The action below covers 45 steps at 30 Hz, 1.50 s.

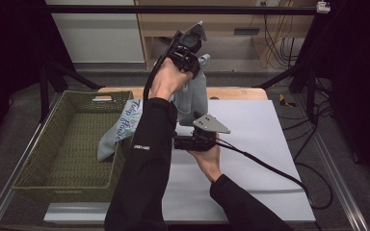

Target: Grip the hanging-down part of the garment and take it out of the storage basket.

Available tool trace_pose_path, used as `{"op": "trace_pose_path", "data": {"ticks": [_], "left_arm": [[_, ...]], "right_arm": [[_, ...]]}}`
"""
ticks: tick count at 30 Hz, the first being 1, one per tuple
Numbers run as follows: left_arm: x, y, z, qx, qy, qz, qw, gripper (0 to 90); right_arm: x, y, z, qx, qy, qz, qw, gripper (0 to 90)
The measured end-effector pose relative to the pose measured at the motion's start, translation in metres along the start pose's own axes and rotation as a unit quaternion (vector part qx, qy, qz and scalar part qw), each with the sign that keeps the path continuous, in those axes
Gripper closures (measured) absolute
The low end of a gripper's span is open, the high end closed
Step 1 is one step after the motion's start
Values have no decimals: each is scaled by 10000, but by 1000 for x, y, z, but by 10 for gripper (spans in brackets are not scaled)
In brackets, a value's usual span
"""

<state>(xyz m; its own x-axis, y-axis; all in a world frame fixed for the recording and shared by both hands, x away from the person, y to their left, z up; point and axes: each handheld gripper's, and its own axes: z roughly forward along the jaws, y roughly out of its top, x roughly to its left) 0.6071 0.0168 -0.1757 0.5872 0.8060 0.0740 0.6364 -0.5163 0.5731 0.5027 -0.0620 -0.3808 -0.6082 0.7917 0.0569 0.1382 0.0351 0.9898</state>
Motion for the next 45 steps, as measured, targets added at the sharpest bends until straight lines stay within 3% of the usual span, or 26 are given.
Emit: {"op": "trace_pose_path", "data": {"ticks": [9,14,15,18,19,20,25,29,32,39,41,45], "left_arm": [[0,1,-2,-8,35,-1,10000,814],[1,1,-5,-39,44,7,10000,814],[1,1,-5,-39,44,7,10000,814],[2,0,-5,-49,35,-3,10000,814],[2,0,-5,-36,29,24,10000,814],[2,0,-5,-36,29,24,10000,814],[3,0,-6,-36,35,24,10000,814],[4,-1,-7,-88,45,-7,10000,814],[3,-1,-8,-94,61,7,9999,814],[3,-2,-9,-110,72,18,9999,814],[3,-3,-9,-109,62,23,9999,815],[1,-3,-7,-94,43,73,9999,815]], "right_arm": [[5,0,20,83,40,26,10000,44],[6,3,31,205,160,5,9997,219],[6,3,31,205,160,5,9997,219],[7,1,32,260,247,-81,9993,424],[7,0,31,287,294,-198,9990,562],[7,0,31,287,294,-198,9990,562],[7,2,28,398,350,-190,9984,865],[0,4,23,417,461,-162,9979,874],[-7,4,15,439,402,-89,9982,876],[-34,6,-18,372,169,-235,9989,878],[-46,7,-35,345,135,-308,9988,879],[-54,11,-51,278,105,-355,9989,879]]}}
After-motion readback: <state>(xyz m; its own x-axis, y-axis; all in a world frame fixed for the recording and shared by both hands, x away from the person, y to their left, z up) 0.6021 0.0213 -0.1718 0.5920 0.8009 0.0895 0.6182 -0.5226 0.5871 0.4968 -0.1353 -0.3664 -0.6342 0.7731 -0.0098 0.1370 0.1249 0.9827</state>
